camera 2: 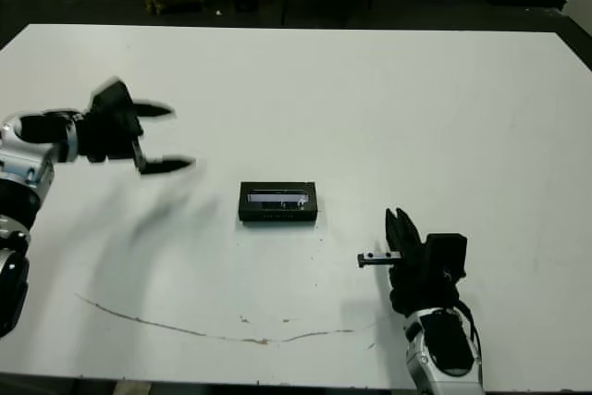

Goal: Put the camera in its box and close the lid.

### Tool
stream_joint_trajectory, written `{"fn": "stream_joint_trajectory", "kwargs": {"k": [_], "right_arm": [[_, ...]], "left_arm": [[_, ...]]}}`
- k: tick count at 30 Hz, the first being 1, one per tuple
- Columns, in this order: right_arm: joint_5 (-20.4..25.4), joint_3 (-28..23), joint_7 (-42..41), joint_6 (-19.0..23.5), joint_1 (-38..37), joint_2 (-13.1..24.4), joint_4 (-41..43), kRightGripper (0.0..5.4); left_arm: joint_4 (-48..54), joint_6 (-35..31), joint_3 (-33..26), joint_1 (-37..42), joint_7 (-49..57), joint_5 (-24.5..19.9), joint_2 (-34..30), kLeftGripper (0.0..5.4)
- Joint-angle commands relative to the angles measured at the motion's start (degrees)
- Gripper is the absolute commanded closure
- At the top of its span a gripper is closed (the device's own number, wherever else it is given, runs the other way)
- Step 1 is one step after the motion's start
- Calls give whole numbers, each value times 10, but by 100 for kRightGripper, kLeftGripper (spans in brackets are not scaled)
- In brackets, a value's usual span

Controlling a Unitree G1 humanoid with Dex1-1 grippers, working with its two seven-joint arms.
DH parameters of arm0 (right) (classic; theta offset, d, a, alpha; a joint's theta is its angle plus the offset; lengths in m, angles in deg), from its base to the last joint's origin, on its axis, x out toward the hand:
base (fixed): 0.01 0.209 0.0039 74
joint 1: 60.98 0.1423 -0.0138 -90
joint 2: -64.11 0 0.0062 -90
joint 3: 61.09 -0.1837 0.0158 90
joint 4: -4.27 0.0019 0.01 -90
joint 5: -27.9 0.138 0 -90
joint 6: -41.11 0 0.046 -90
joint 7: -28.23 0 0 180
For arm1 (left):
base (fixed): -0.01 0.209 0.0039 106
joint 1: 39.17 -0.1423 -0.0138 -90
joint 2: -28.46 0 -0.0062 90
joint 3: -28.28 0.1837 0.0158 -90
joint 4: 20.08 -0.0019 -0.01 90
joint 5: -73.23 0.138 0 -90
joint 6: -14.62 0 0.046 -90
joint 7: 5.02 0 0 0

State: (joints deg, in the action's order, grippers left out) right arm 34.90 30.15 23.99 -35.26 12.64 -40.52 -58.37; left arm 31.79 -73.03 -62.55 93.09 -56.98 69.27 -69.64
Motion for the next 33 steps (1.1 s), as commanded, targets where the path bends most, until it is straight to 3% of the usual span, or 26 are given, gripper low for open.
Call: {"fn": "stream_joint_trajectory", "kwargs": {"k": [1, 3, 6, 11, 17, 26, 33], "right_arm": [[4, -4, -8, -13, -7, 4, -21, 540], [3, -4, -13, -32, -5, 5, -33, 540], [1, -3, -15, -45, -2, 4, -43, 540], [4, -2, -23, -67, -2, 4, -56, 540], [16, -6, -37, -105, 3, 0, -85, 540], [20, -6, -51, -132, 10, 3, -105, 540], [21, -5, -44, -113, 5, 2, -89, 540]], "left_arm": [[243, -77, -12, -139, 108, -50, 81, 139], [371, -120, 9, -200, 162, -66, 126, 189], [472, -146, 60, -263, 222, -54, 181, 264], [530, -193, 138, -322, 313, -8, 237, 381], [534, -219, 188, -351, 363, 22, 252, 531], [494, -217, 214, -347, 419, 57, 276, 536], [450, -198, 215, -327, 442, 85, 279, 536]]}}
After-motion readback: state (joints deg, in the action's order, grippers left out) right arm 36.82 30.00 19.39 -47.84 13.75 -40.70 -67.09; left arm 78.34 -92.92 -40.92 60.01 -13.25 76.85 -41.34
